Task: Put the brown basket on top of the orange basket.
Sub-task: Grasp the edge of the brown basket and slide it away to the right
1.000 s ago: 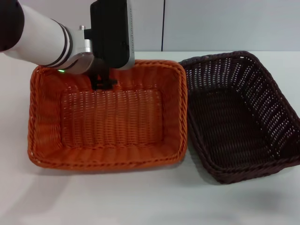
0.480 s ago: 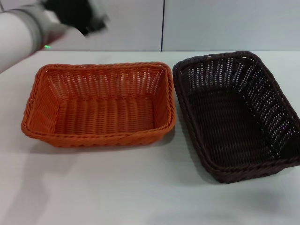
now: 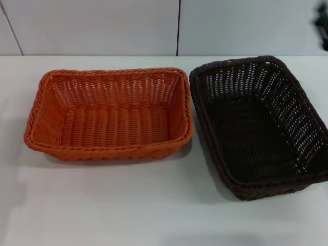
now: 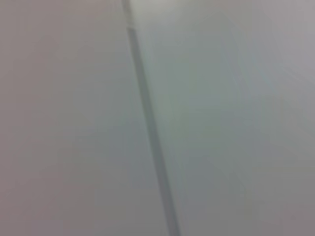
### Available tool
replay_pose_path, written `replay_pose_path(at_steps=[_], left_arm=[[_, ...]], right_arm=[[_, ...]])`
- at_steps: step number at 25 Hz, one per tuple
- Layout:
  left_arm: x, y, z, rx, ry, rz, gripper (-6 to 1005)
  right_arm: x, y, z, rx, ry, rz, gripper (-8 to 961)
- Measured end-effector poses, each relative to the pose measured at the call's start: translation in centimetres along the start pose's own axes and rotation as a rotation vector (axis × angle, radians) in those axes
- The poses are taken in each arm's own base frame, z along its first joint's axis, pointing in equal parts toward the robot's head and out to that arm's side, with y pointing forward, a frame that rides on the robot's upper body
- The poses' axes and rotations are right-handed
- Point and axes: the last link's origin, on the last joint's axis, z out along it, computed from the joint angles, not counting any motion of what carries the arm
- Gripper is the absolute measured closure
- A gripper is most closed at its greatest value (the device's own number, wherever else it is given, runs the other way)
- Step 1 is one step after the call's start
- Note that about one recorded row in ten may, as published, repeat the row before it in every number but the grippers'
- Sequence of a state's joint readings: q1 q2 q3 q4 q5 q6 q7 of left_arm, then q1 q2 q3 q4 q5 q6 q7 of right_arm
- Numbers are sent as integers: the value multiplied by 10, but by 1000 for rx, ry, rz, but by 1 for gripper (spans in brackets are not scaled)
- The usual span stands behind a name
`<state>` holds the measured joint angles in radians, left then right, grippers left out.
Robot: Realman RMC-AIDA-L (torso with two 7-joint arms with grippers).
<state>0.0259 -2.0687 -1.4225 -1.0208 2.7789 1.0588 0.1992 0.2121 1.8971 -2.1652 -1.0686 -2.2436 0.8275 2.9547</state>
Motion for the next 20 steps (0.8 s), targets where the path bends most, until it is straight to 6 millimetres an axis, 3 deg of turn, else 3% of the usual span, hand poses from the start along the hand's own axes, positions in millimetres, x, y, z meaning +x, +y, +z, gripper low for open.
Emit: replay_pose_path(at_steps=[1,2,3,4,5,8,9,12,14,20], left_arm=[[-9,-11,-16,48,-17,5,166],[-9,-11,-16,48,-17,5,166],[-9,-11,-16,48,-17,5,166],[-26,-26,-36,115,-89,4,166],[-38,-35,-49,156,-145,-2,166],[-55,-44,-65,197,-223,-24,166],[-60,-46,-70,205,-245,-27,166],[-69,-48,-76,217,-286,-21,166],[-74,-49,-79,225,-310,-23,167],[-79,-51,-79,247,-333,-30,167]], right_arm=[[-12,17,16,-109,94,1,339],[-20,28,23,-169,155,-4,341],[-20,28,23,-169,155,-4,342],[-38,43,35,-258,287,-36,343],[-38,43,35,-258,287,-36,344],[-70,61,47,-338,444,-113,348],[-79,67,44,-385,568,-185,350],[-86,72,35,-460,676,-269,353],[-92,76,12,-619,843,-384,356],[-95,75,-20,-888,1066,-544,364]])
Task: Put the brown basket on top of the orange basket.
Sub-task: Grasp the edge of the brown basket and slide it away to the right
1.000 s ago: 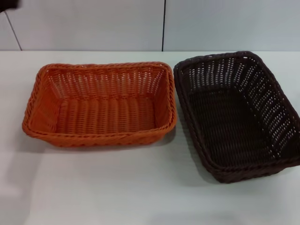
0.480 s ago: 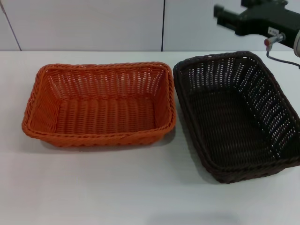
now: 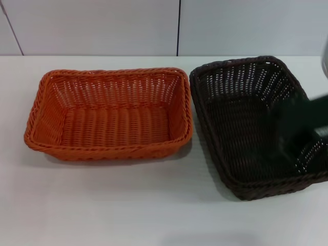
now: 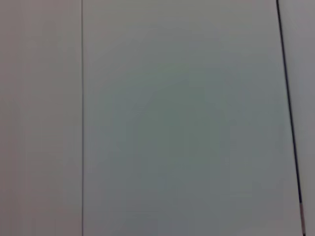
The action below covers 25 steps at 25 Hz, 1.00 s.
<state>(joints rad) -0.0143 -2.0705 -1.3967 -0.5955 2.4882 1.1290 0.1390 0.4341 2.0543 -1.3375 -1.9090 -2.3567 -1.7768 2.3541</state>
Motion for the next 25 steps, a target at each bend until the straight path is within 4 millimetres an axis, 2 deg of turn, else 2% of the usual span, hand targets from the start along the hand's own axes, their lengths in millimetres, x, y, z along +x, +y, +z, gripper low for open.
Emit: replay_pose_path(at_steps=[4,10,18,25], left_arm=[[-7,0,3,16,-36,-8,167],[-9,2,3,18,-49,-15,167],[-9,5,3,14,-51,-23,166],[-10,6,2,4,-56,-23,167]], right_arm=[[12,10,-5,-90,86,-83,369],[22,9,-4,-118,153,-90,377],[32,0,10,-135,217,-69,387],[35,-7,34,-159,250,-63,396]])
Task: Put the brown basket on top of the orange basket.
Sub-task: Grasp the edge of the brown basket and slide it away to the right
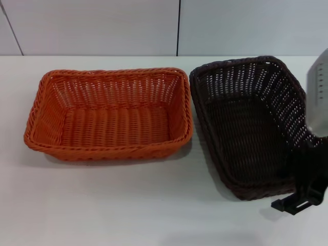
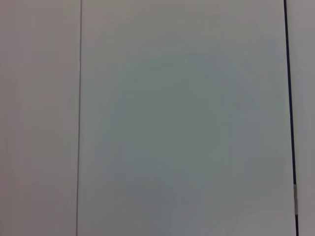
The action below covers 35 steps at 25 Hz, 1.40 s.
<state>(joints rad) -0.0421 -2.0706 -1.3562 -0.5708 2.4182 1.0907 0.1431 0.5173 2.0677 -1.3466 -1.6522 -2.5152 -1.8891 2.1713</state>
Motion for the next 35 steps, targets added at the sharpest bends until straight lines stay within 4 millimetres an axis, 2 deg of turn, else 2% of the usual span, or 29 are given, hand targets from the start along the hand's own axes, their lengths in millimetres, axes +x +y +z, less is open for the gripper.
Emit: replay_pose_path(at_steps=[4,10,18,25,35], left_arm=[[0,0,0,-4,-2,1,167],[0,0,0,-7,-3,4,166],[-1,-1,-1,-7,-5,6,167],[-1,-1,0,-11,-6,14,166],[-3,-3,-3,-11,-14,23,166]], right_arm=[[-3,-7,14,1,35,2,401],[-9,-17,20,59,5,32,409],[-9,-17,32,40,19,55,419],[-14,-16,34,43,26,46,584],[-24,-15,25,104,-11,46,698]])
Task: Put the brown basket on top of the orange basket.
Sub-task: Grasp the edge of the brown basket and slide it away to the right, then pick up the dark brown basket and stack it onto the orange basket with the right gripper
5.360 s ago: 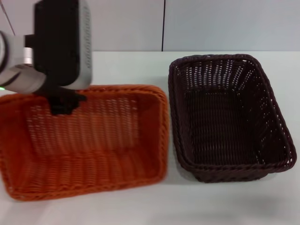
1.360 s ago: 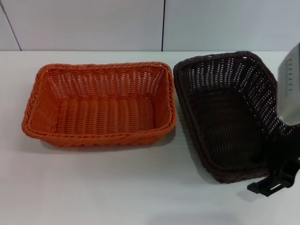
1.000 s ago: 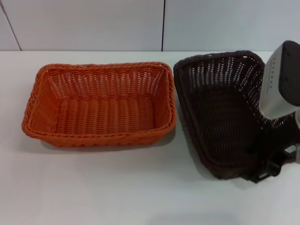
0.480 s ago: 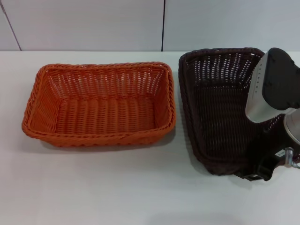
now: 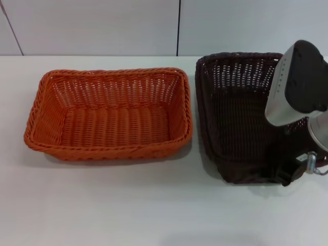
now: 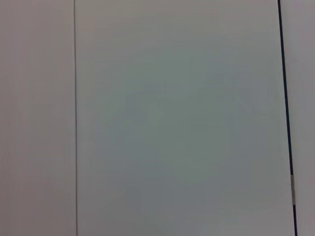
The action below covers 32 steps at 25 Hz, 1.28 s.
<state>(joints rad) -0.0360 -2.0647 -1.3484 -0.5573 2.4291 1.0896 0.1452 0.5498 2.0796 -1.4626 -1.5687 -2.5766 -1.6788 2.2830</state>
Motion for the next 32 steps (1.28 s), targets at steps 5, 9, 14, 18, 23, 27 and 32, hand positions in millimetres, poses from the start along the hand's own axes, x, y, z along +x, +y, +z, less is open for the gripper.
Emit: replay_pose_path(at_steps=[5,9,14,18,23,27,32], left_arm=[[0,-1,-1,3,0,2,166],[0,0,0,-2,1,3,166],[-1,0,0,-6,-2,7,166],[-1,1,0,-8,-2,8,167],[-2,0,0,-9,-6,13,167],[-3,-1,0,-9,-9,16,167],[-2,-1,1,-9,-7,17,167]], right_arm=[[-7,-3,-12,66,-26,33,735],[-15,-2,-26,120,-52,38,748],[-23,1,-39,166,-73,27,755],[-33,5,-56,237,-104,8,766],[-43,4,-67,307,-110,-19,778],[-54,5,-72,346,-122,-61,783],[-77,6,-74,416,-151,-148,774]])
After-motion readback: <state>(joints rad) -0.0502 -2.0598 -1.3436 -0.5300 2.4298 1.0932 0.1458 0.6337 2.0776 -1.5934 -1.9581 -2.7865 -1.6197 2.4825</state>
